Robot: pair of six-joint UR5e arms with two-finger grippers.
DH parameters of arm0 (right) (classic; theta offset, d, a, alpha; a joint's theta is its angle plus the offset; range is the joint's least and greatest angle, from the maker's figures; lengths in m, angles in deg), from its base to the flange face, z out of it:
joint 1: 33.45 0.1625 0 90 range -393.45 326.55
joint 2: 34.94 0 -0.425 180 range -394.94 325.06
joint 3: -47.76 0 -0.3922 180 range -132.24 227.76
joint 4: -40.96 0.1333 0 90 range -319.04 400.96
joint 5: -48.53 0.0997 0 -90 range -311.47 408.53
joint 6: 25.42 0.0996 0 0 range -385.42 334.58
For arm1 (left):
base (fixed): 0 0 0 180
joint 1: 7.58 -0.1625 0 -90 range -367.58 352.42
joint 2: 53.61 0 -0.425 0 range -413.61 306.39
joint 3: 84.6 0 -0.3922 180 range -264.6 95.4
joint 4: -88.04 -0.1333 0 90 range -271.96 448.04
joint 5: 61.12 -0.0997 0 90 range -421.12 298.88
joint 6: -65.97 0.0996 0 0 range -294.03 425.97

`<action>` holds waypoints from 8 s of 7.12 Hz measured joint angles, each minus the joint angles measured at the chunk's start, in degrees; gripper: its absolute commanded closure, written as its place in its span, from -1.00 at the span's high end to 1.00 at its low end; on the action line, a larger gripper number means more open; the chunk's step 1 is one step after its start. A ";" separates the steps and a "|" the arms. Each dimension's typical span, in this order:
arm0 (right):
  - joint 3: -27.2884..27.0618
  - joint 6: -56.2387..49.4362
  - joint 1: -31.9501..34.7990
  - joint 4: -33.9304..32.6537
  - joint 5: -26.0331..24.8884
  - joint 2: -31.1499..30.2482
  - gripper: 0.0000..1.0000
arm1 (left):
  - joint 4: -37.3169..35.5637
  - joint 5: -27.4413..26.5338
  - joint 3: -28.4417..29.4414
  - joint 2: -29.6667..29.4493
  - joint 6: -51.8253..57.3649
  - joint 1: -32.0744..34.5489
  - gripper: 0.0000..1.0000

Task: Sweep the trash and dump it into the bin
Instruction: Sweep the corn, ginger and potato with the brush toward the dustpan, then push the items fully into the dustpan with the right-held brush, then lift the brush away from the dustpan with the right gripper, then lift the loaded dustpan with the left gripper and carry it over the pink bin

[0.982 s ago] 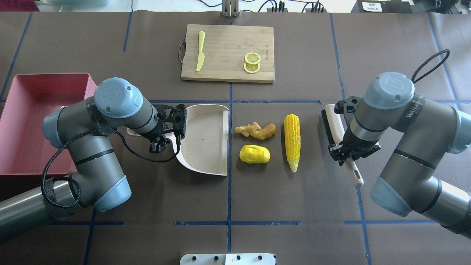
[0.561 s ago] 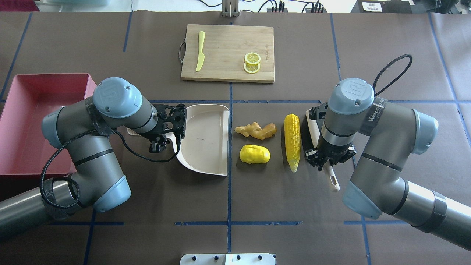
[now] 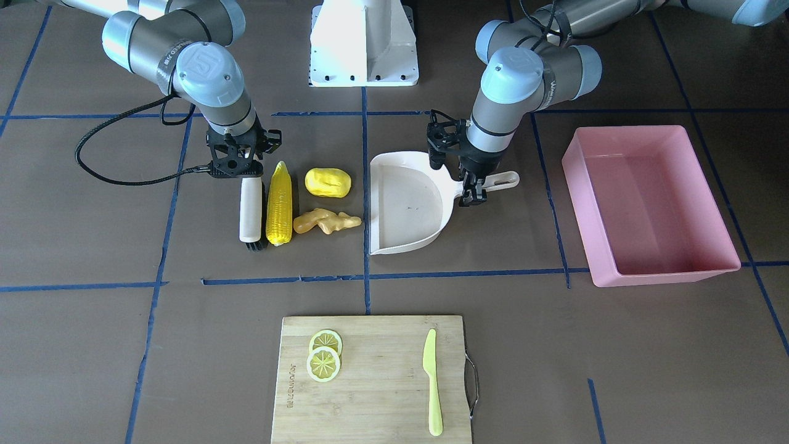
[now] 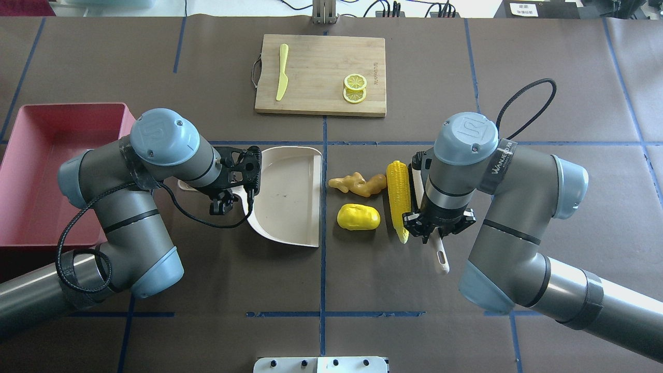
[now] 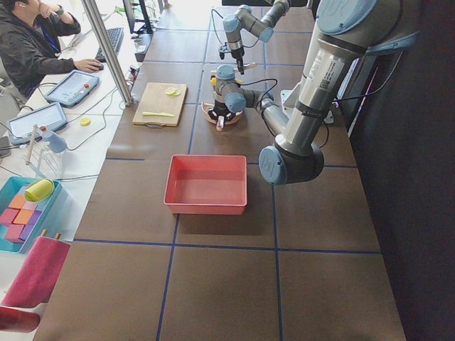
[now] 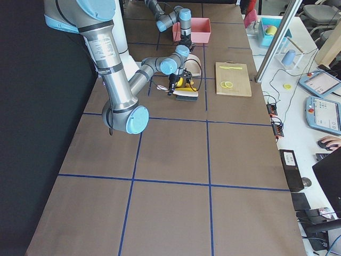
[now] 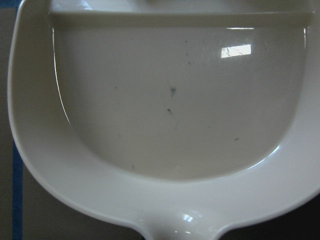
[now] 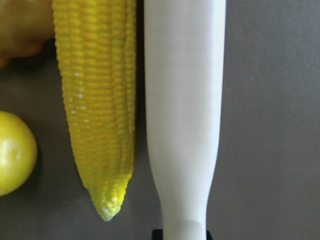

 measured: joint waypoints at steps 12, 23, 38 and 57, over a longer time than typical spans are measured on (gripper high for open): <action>4.82 15.32 -5.09 0.13 0.03 9.25 -1.00 | 0.00 0.00 -0.09 -0.07 -0.08 -0.05 -1.00; 17.94 22.35 -8.23 7.74 0.03 23.51 -1.00 | -0.09 0.00 -0.11 -0.11 -0.25 0.01 -1.00; -6.57 0.09 -3.29 -9.75 -6.68 5.74 -1.00 | 0.00 0.02 -0.19 -0.15 -0.53 0.05 -1.00; -10.54 -1.07 -3.33 -14.75 -7.00 3.97 -1.00 | 7.11 15.24 -3.61 4.97 -4.36 10.35 -1.00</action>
